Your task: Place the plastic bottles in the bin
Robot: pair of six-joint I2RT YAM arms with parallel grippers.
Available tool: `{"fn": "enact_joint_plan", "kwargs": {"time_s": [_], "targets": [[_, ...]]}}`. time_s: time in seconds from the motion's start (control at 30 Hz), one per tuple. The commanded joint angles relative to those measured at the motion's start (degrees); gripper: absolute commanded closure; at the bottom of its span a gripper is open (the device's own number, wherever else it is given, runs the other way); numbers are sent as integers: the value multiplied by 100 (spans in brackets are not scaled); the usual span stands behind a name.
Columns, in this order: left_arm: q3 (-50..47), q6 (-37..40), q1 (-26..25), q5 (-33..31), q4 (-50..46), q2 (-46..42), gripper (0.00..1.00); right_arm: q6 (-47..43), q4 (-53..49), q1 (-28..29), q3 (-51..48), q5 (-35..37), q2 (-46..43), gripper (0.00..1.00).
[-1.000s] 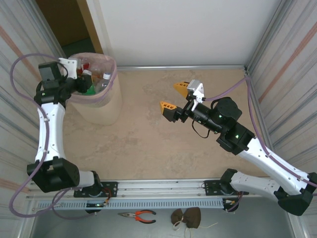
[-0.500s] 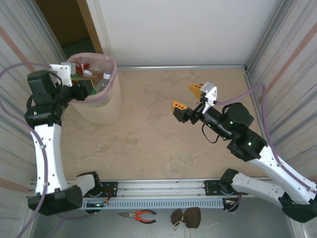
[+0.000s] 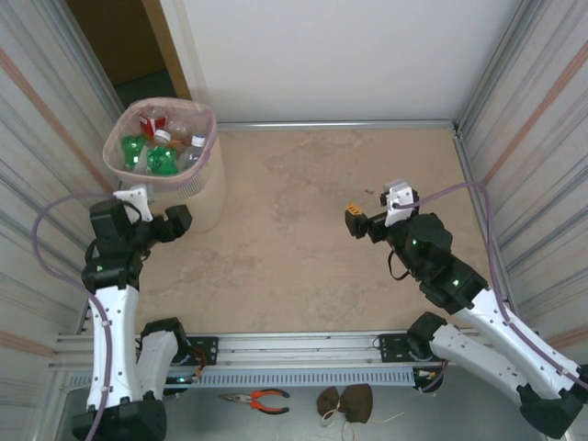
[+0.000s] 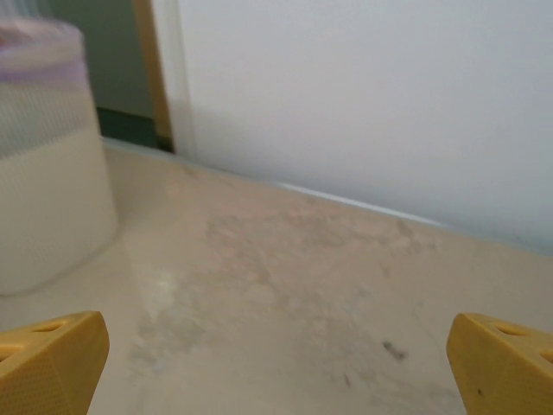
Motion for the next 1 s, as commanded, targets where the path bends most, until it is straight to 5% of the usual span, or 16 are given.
{"fn": "enact_joint_plan", "kwargs": {"time_s": [0.0, 0.1, 0.27, 0.8, 0.97], "targets": [[-590, -623, 25, -272, 761, -111, 13, -280, 426, -154, -569, 714, -264, 1], [-1031, -731, 23, -632, 1185, 7, 1, -418, 998, -372, -1287, 1129, -391, 1], [-1473, -546, 19, -1151, 2045, 542, 1, -135, 1652, -1069, -2123, 1259, -376, 1], [-2293, 502, -253, -1231, 6544, 2798, 3, 465, 3487, -3750, -2967, -730, 1203, 1], [-2192, 742, -232, -1055, 6994, 3410, 3, 405, 4323, -4136, -2733, -1321, 2397, 1]]}}
